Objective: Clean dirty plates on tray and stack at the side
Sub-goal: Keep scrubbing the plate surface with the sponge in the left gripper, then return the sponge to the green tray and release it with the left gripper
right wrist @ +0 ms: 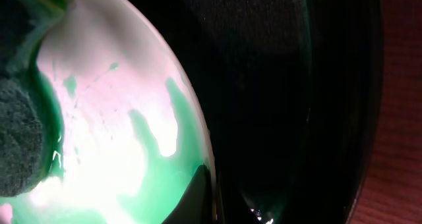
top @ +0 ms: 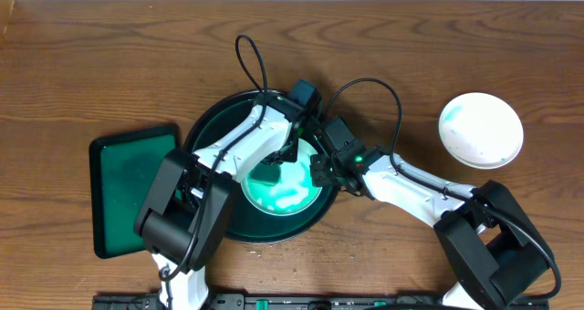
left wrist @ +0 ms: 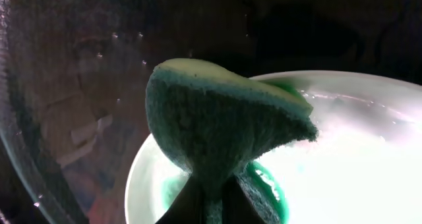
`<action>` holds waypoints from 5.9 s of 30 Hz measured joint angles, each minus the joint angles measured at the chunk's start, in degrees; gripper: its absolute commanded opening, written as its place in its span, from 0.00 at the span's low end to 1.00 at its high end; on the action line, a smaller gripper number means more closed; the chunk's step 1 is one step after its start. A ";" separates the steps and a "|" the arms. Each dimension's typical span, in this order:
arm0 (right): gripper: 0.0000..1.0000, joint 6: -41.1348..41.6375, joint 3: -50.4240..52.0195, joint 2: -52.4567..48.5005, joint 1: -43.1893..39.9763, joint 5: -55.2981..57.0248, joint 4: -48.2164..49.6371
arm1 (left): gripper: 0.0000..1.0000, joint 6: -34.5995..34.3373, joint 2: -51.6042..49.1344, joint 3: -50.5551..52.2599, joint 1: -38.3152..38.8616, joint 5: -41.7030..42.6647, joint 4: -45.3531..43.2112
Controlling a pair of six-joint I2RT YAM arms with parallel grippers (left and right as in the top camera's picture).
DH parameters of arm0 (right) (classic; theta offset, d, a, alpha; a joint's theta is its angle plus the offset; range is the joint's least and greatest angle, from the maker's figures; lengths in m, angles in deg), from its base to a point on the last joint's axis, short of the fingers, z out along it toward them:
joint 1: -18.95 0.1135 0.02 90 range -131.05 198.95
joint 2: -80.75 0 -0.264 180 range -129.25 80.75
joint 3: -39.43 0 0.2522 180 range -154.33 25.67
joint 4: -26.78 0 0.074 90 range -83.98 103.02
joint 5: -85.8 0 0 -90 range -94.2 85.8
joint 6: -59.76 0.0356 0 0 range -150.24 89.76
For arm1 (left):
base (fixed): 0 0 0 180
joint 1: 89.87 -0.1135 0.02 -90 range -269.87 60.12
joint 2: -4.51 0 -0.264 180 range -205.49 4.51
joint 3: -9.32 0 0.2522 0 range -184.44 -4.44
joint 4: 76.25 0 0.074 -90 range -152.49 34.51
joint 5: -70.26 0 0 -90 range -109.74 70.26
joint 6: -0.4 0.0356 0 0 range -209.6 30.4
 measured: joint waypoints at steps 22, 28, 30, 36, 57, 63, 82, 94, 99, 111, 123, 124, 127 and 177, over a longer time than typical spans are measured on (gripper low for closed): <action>0.01 0.02 0.00 0.02 0.00 0.00 -0.28 | 0.07 15.98 1.36 1.95 -6.80 30.73 -4.52; 0.01 0.02 0.00 0.02 0.00 0.00 -0.28 | 0.07 17.73 1.31 2.56 -5.53 37.79 -4.59; 0.01 0.02 0.00 0.02 0.00 0.00 -0.28 | 0.07 17.29 1.29 2.60 -5.81 36.96 -4.57; 0.01 0.02 -0.02 0.02 0.00 0.00 -0.28 | 0.07 15.98 1.29 2.58 -9.20 33.31 -4.50; 0.01 0.04 -0.09 0.02 0.02 -0.46 0.04 | 0.07 5.66 1.86 2.47 -14.27 15.72 -0.26; 0.01 0.46 -0.13 0.02 0.04 -1.66 -0.35 | 0.07 7.56 1.95 2.62 -14.19 14.99 -2.60; 0.01 1.88 -0.48 0.02 0.02 -1.22 -1.07 | 0.07 22.34 2.05 3.02 -12.28 18.34 -11.76; 0.01 2.08 -0.61 0.02 0.02 -0.81 -1.57 | 0.07 29.00 1.92 3.04 -9.73 20.87 -14.88; 0.01 2.08 -0.68 0.02 0.02 -0.57 -1.73 | 0.07 32.94 1.73 3.04 -9.73 25.97 -15.41; 0.01 2.08 -0.76 0.02 0.02 -0.24 -1.86 | 0.07 31.41 2.21 3.02 -9.73 28.04 -15.50; 0.01 1.60 -0.76 0.02 0.02 -0.33 -2.10 | 0.07 23.43 15.93 2.38 -10.49 18.08 -14.21; 0.01 1.57 -0.76 0.02 0.02 -0.33 -2.10 | 0.07 22.18 17.05 2.38 -10.60 16.26 -13.46; 0.01 1.55 -0.76 0.02 0.02 -0.35 -2.12 | 0.07 18.75 19.74 2.36 -11.72 11.28 -11.08; 0.01 -1.57 -0.72 0.02 0.02 -0.98 -1.53 | 0.49 -1.33 20.13 12.63 -50.18 13.60 -3.08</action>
